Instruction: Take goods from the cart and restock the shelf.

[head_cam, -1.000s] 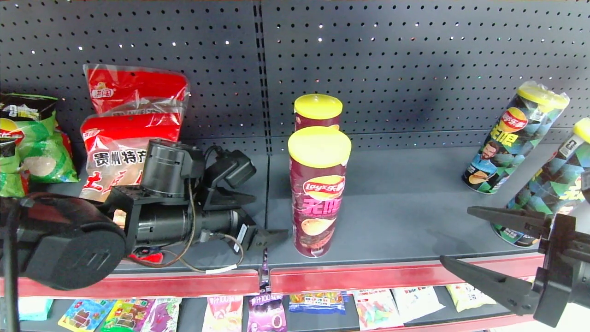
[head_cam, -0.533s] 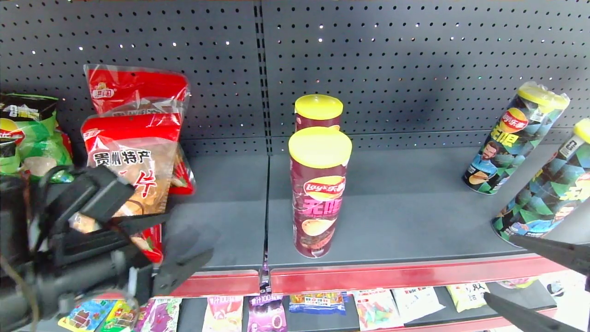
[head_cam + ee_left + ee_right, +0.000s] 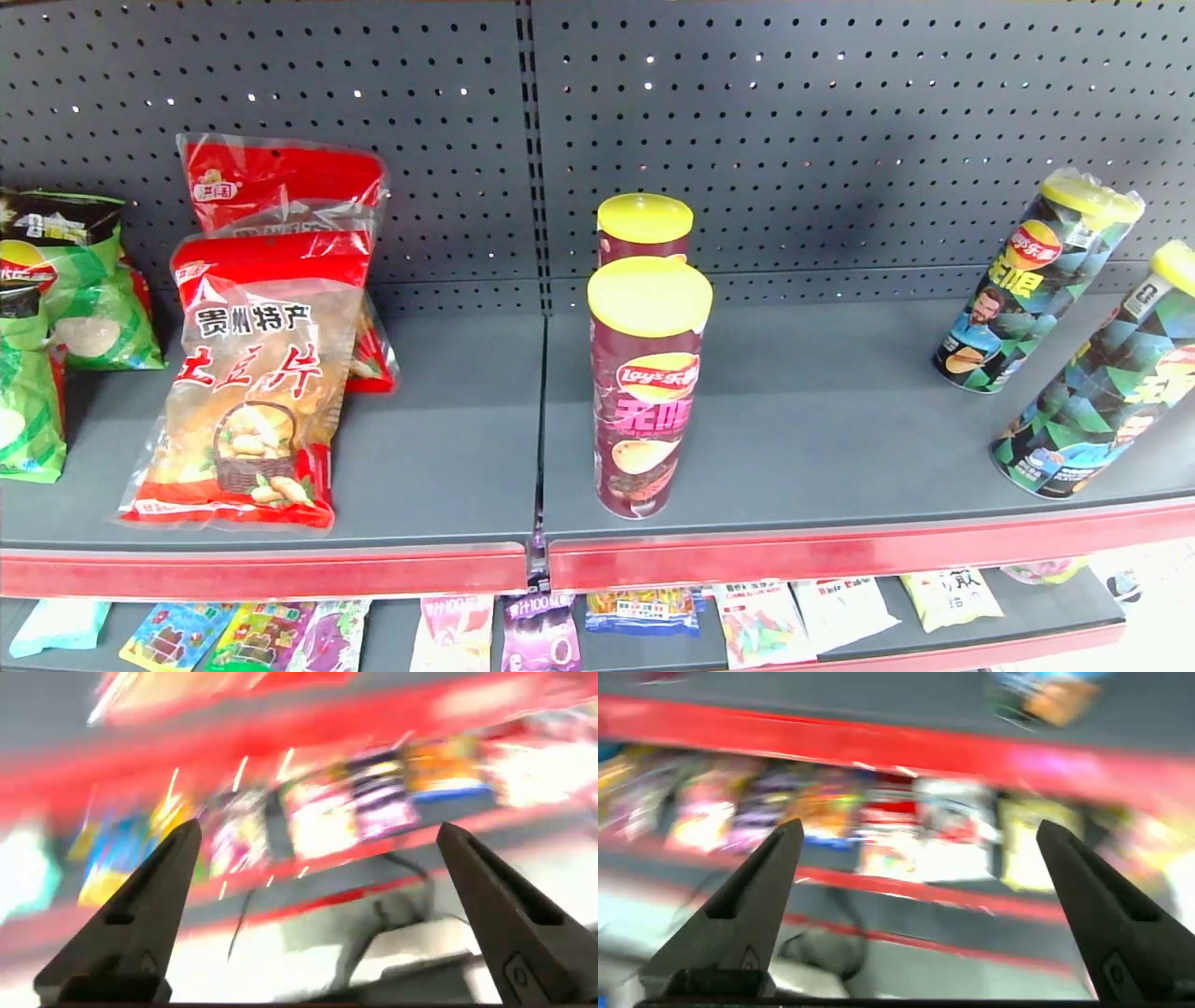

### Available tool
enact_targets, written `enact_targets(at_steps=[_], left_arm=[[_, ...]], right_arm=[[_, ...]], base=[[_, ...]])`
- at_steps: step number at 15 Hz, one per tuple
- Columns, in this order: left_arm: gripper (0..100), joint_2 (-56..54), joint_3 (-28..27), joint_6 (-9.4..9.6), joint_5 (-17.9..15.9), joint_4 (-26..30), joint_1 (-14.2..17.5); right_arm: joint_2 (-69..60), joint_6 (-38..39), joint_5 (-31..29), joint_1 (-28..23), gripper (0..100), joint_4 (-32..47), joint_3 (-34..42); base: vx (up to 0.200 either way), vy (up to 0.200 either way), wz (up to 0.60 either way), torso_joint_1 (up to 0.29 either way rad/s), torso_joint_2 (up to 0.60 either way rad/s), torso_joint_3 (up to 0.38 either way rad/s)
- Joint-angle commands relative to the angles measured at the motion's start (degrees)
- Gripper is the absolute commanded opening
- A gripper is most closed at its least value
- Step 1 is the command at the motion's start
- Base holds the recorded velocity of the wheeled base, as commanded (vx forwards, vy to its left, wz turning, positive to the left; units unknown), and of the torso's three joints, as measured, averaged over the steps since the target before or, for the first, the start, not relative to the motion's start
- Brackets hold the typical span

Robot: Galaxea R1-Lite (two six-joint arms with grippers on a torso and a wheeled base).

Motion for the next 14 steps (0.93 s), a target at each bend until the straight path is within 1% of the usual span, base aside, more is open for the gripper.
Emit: enact_targets(at_steps=[1, 2, 3, 4, 5, 6, 7, 8, 9, 10, 11, 12, 13, 14], left_arm=[[100, -9.33, 5.29, -2.34, -0.4, -2.74, 3.84], [100, -9.33, 7.93, -2.34, -2.51, -8.18, 3.84], [100, -9.33, 14.26, -1.91, -6.64, -22.07, 3.84], [100, -9.33, 18.13, -0.41, -7.87, -29.72, 3.84], [100, -9.33, 18.39, -0.5, -7.26, -30.16, 3.84], [100, -9.33, 18.48, -0.59, -3.48, -29.72, 3.84], [100, -9.33, 18.57, -0.68, 0.21, -29.63, 3.84], [100, -9.33, 18.57, -0.68, -0.58, -29.72, 3.84], [100, -9.33, 18.57, -0.68, -0.58, -29.72, 3.84], [100, -9.33, 18.57, -0.5, -1.1, -29.63, 3.84], [100, -9.33, 18.48, 0.29, -6.29, -29.54, 3.84], [100, -9.33, 18.48, 0.82, -8.49, -29.54, 3.76], [100, -9.24, 18.48, 0.91, -8.57, -29.37, 2.53], [100, -9.24, 18.48, 0.82, -8.57, -29.37, 2.35]], right_arm=[[-8.98, 0.07, -2.29, -3.43, 100, 0.72, 2.48], [-9.86, 0.07, -3.34, -3.52, 100, 0.63, 4.32], [-9.86, -0.02, -5.19, -3.52, 100, -3.41, 7.14], [-9.86, -0.28, -5.71, -3.52, 100, -8.07, 10.39], [-9.86, -1.34, -6.06, -3.52, 100, -12.2, 12.85], [-9.86, -1.25, -3.96, -3.52, 100, -14.66, 13.73], [-9.86, -1.34, -1.93, -3.52, 100, -15.19, 14.43], [-9.86, -1.69, -1.67, -3.52, 100, -17.21, 14.96], [-9.86, -1.69, -1.67, -3.52, 100, -17.65, 15.05], [-9.86, -1.42, -0.26, -3.52, 100, -20.46, 16.19], [-9.86, -1.34, 0.18, -3.52, 100, -21.08, 16.89], [-9.86, -0.19, 0.62, -3.52, 100, -20.55, 17.51], [-9.33, 2.36, 1.76, -3.34, 100, -20.99, 18.3], [-8.63, 2.53, 1.76, -3.17, 100, -20.99, 18.3]], base=[[0.0, 0.0, 0.0, 0.0, 0.0, 0.0], [0.0, 0.0, 0.0, 0.0, 0.0, 0.0], [0.0, 0.0, 0.0, 0.0, 0.0, 0.0], [0.0, 0.0, 0.0, 0.0, 0.0, 0.0], [0.0, 0.0, 0.0, 0.0, 0.0, 0.0], [0.0, 0.0, 0.0, 0.0, 0.0, 0.0], [0.0, 0.0, 0.0, 0.0, 0.0, 0.0], [0.0, 0.0, 0.0, 0.0, 0.0, 0.0], [0.0, 0.0, 0.0, 0.0, 0.0, 0.0], [0.0, 0.0, 0.0, 0.0, 0.0, 0.0], [0.0, 0.0, 0.0, 0.0, 0.0, 0.0], [0.0, 0.0, 0.0, 0.0, 0.0, 0.0], [0.0, 0.0, 0.0, 0.0, 0.0, 0.0], [0.0, 0.0, 0.0, 0.0, 0.0, 0.0]])
